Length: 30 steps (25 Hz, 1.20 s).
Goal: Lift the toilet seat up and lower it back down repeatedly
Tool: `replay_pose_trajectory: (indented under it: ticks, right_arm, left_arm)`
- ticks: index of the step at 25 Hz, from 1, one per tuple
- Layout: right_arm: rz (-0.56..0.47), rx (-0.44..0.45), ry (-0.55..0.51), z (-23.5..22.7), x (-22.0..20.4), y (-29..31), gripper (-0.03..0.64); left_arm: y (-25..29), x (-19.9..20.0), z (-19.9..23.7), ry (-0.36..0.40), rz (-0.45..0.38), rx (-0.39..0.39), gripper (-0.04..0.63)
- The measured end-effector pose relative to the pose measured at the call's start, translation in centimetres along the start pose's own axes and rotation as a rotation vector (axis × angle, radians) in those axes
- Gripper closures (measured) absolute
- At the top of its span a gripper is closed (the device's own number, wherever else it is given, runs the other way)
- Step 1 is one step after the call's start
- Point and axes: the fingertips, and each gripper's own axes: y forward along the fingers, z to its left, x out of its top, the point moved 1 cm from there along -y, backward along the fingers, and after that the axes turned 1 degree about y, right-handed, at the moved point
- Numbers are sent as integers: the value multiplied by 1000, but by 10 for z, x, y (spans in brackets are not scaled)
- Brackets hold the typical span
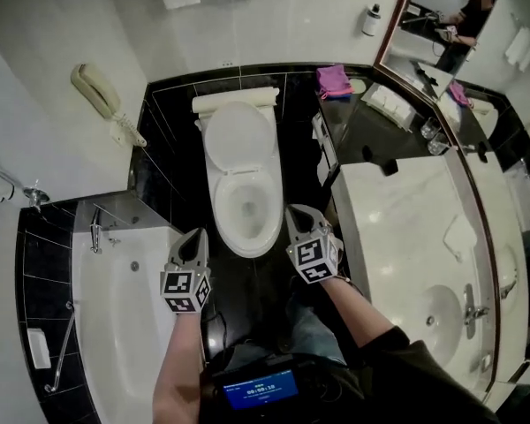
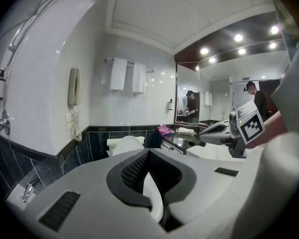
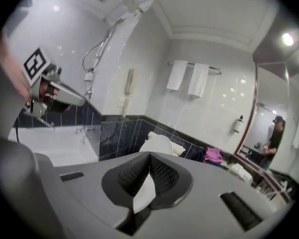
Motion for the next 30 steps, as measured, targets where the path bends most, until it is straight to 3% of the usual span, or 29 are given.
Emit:
replay_pose_trajectory:
  ticks: [3, 12, 17, 24, 30]
  right_arm:
    - [-40, -14, 160, -24, 11, -23, 597]
    - [-23, -53, 196, -45, -8, -47, 597]
    - [-9, -61, 193, -49, -18, -50, 597]
    - [-3, -39, 185, -44, -21, -45, 597]
    - [13, 6, 46, -25, -19, -30, 595]
  left_arm:
    - [-8, 18, -3, 10, -15, 1, 594]
    - [-12, 27, -23, 27, -26, -36, 595]
    - [-11, 29, -37, 56, -41, -83, 595]
    - [-12, 27, -41, 66, -38, -79, 595]
    - [-9, 21, -42, 57, -28, -62, 595]
